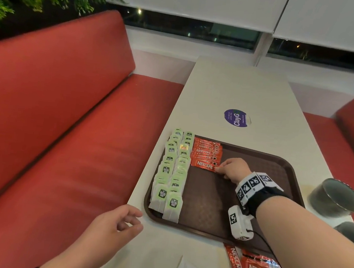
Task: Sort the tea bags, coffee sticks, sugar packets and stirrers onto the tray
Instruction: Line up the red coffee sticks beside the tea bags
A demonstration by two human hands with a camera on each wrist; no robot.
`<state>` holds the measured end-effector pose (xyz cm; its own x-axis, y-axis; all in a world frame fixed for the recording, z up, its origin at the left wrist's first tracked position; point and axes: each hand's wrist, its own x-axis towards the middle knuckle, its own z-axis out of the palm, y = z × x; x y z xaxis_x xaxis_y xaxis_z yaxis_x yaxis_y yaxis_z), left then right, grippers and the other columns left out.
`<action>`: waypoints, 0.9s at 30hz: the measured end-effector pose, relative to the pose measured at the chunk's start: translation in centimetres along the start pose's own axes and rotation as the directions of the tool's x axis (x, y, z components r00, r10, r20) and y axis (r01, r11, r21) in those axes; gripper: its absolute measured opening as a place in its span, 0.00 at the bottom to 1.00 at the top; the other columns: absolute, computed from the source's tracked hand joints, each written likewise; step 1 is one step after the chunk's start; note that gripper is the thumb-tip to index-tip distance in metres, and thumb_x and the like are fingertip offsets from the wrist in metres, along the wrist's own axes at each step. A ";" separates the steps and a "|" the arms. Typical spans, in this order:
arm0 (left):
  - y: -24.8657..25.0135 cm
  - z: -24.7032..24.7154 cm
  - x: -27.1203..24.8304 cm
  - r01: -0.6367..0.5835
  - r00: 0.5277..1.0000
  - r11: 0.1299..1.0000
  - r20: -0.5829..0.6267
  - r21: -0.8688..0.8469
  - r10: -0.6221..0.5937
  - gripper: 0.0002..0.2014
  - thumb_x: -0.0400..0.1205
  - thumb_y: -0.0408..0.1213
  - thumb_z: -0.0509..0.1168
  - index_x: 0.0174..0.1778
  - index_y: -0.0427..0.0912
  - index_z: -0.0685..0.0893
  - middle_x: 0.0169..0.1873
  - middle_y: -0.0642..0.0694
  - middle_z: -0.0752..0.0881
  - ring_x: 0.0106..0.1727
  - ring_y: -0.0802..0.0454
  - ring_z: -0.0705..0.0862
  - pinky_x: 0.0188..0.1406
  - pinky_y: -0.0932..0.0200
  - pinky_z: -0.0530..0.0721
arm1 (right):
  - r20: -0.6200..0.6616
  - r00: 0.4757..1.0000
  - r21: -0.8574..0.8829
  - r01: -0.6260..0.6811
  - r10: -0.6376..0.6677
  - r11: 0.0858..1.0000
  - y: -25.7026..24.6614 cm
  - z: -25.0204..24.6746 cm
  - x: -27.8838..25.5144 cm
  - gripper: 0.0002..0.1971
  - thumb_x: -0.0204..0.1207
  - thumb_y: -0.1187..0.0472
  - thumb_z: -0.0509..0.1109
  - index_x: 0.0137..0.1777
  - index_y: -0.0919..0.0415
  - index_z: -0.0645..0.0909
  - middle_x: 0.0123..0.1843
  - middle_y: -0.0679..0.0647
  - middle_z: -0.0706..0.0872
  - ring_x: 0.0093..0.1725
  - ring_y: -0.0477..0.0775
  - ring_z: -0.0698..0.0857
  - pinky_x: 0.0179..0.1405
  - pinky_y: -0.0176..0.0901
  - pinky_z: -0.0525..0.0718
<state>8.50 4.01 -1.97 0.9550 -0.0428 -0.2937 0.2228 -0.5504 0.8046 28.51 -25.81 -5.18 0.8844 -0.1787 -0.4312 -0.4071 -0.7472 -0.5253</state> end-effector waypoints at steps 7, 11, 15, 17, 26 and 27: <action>-0.1 0.2 0.0 0.005 1.000 1.000 -0.012 -0.018 -0.005 0.07 0.77 0.36 0.71 0.46 0.53 0.84 0.41 0.68 0.86 0.29 0.65 0.77 0.35 0.72 0.76 | 0.004 1.000 -0.170 0.006 -0.006 0.985 -0.4 0.2 0.3 0.19 0.75 0.50 0.73 0.56 0.66 0.85 0.55 0.60 0.88 0.54 0.58 0.86 0.61 0.49 0.82; -0.4 -0.1 -0.3 0.010 1.000 1.000 -0.019 -0.017 -0.010 0.07 0.77 0.37 0.71 0.46 0.54 0.84 0.42 0.67 0.86 0.30 0.65 0.78 0.36 0.71 0.77 | 0.001 1.000 -0.195 -0.030 0.031 0.980 -0.5 0.0 0.3 0.20 0.76 0.47 0.72 0.57 0.65 0.84 0.51 0.58 0.89 0.52 0.57 0.87 0.57 0.48 0.82; -0.4 -0.3 -0.7 0.004 1.000 1.000 -0.026 -0.009 -0.004 0.07 0.77 0.36 0.71 0.46 0.53 0.84 0.40 0.65 0.87 0.29 0.65 0.78 0.35 0.72 0.76 | -0.003 1.000 -0.241 -0.030 0.031 0.970 -0.7 -0.1 -0.1 0.20 0.75 0.45 0.72 0.56 0.63 0.84 0.50 0.57 0.88 0.50 0.55 0.87 0.55 0.45 0.83; -0.4 -0.3 -1.0 0.002 1.000 1.000 -0.029 -0.004 -0.002 0.07 0.77 0.36 0.71 0.46 0.53 0.84 0.40 0.64 0.87 0.29 0.65 0.79 0.36 0.72 0.77 | -0.003 0.999 -0.272 -0.033 0.034 0.962 -0.8 -0.1 -0.3 0.22 0.74 0.43 0.72 0.55 0.63 0.83 0.50 0.57 0.89 0.49 0.55 0.87 0.50 0.44 0.84; -1.1 -1.6 -3.2 0.005 1.000 1.000 -0.018 -0.030 -0.005 0.11 0.75 0.39 0.74 0.45 0.64 0.85 0.40 0.57 0.90 0.43 0.51 0.87 0.52 0.48 0.83 | -0.170 0.977 0.207 0.160 -0.126 0.965 0.6 -4.5 -8.0 0.10 0.75 0.55 0.73 0.49 0.62 0.85 0.36 0.53 0.85 0.36 0.50 0.83 0.35 0.39 0.78; -1.3 -1.7 -3.4 0.000 1.000 0.999 -0.015 -0.035 -0.001 0.11 0.74 0.43 0.74 0.45 0.66 0.84 0.40 0.57 0.90 0.44 0.51 0.88 0.53 0.47 0.84 | -0.197 0.968 0.249 0.200 -0.153 0.948 1.5 -5.4 -9.8 0.08 0.75 0.55 0.74 0.48 0.60 0.85 0.35 0.51 0.85 0.36 0.48 0.82 0.36 0.38 0.76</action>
<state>5.24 6.28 -1.18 0.9575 -0.0301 -0.2868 0.2299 -0.5206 0.8223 20.44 -28.59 2.23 0.9636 -0.1850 -0.1931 -0.2659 -0.5848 -0.7663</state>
